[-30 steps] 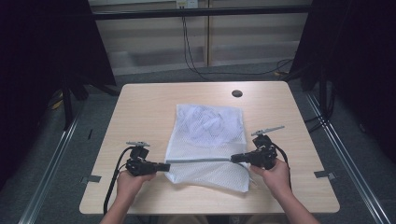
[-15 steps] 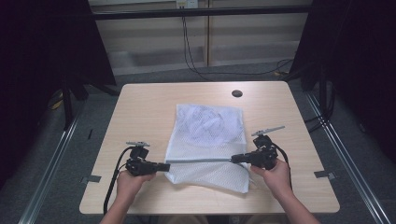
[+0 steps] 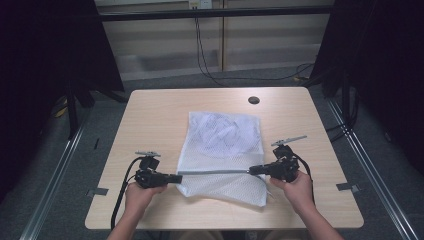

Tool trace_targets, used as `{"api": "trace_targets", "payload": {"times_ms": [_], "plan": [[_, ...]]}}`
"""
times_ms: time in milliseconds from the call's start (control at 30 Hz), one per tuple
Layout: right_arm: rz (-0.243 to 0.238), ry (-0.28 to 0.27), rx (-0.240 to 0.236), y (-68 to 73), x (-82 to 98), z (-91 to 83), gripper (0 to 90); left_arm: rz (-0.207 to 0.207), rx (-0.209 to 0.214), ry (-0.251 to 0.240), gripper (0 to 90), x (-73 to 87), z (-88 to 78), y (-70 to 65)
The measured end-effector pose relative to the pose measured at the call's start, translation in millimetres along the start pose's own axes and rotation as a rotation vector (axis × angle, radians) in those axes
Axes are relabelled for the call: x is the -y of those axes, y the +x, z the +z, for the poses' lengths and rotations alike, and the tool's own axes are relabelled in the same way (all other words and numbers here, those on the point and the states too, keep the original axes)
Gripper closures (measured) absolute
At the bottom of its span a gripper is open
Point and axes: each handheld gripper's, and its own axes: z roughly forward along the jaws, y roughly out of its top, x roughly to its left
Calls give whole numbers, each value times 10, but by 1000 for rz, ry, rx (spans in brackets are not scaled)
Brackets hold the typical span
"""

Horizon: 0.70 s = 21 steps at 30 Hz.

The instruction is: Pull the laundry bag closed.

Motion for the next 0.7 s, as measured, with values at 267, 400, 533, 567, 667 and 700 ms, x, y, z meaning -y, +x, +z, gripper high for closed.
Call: {"api": "trace_targets", "payload": {"times_ms": [267,400,533,567,667,700], "plan": [[0,3,3,-2,7,-7,870,1,-4,3,887,0,-7,8],[4,1,4,-12,14,-28,870,2,-3,5,887,-2,0,-4],[4,1,8,-15,16,-33,870,1,-3,2,887,-3,0,1],[10,-1,4,-16,17,-36,870,3,1,2,887,-4,1,2],[9,-2,4,-29,24,-44,871,0,9,5,887,-6,11,-3],[10,-1,4,-28,24,-47,871,0,5,6,887,-7,8,-4]]}}
